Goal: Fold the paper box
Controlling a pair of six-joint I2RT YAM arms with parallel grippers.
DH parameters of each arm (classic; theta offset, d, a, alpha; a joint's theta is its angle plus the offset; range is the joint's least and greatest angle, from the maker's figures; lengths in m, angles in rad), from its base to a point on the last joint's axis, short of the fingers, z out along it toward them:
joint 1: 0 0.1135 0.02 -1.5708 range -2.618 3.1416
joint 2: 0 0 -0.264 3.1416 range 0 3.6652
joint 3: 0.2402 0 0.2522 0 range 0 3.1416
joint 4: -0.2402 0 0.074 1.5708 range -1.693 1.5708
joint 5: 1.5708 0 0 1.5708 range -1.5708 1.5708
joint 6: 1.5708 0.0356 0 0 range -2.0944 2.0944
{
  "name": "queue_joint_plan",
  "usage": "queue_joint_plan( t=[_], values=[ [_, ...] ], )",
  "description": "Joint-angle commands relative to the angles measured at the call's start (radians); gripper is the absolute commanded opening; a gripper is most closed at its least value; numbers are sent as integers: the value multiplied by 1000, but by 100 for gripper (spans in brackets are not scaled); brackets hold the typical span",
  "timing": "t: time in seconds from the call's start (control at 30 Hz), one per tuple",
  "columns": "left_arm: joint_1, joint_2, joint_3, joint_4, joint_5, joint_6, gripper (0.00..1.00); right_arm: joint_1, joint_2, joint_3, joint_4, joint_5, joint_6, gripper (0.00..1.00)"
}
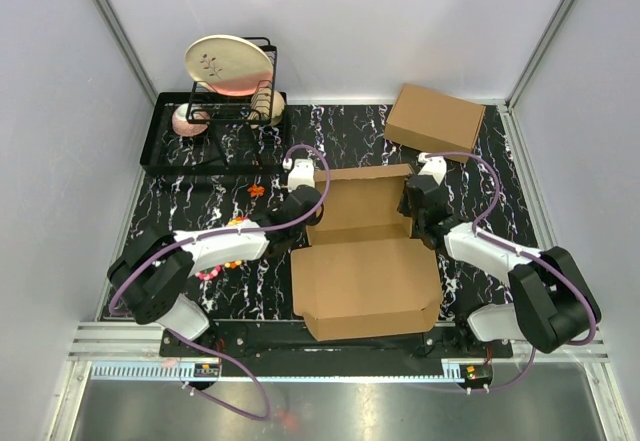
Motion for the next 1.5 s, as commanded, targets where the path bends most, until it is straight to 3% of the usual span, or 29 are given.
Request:
queue_joint_plan(
  t=[0.0,0.1,0.27,0.37,0.4,0.67,0.7,0.73,0.77,0.87,1.03,1.07,1.13,1.2,1.23,1.47],
  values=[
    [-5,4,-2,-58,45,-37,0,-23,0,12,-60,79,110,40],
    [-5,5,-4,-58,44,-35,0,-21,-22,-7,-72,69,115,45],
    [-5,14,10,-66,49,-35,0,-20,-4,6,-103,66,112,38],
    [-5,13,15,-73,44,-31,0,-21,15,18,-130,59,116,15],
    [-4,11,15,-74,45,-31,0,-21,20,21,-144,69,119,0],
    [-5,13,12,-70,39,-35,0,-21,-2,33,-176,75,135,0],
    [-5,14,12,-72,39,-37,0,-23,-8,33,-176,64,139,2],
    [-5,13,13,-70,41,-37,0,-21,-14,32,-176,58,139,23],
    [-5,14,13,-69,42,-37,0,-21,-29,32,-176,56,151,31],
    [-5,13,9,-70,41,-35,0,-21,-72,39,-176,67,170,46],
    [-5,7,-1,-72,36,-40,0,-21,-111,93,-205,67,178,47],
    [-5,5,-1,-72,38,-40,0,-21,-109,102,-212,66,175,46],
    [-5,4,-2,-72,39,-44,0,-23,-97,119,-215,61,173,32],
    [-5,2,-4,-74,41,-44,0,-21,-91,124,-221,61,173,8],
    [-5,2,-4,-74,39,-43,0,-21,-89,121,-219,60,173,2],
    [-5,-12,6,-98,41,-37,0,-21,-114,102,-253,60,175,0]
  ],
)
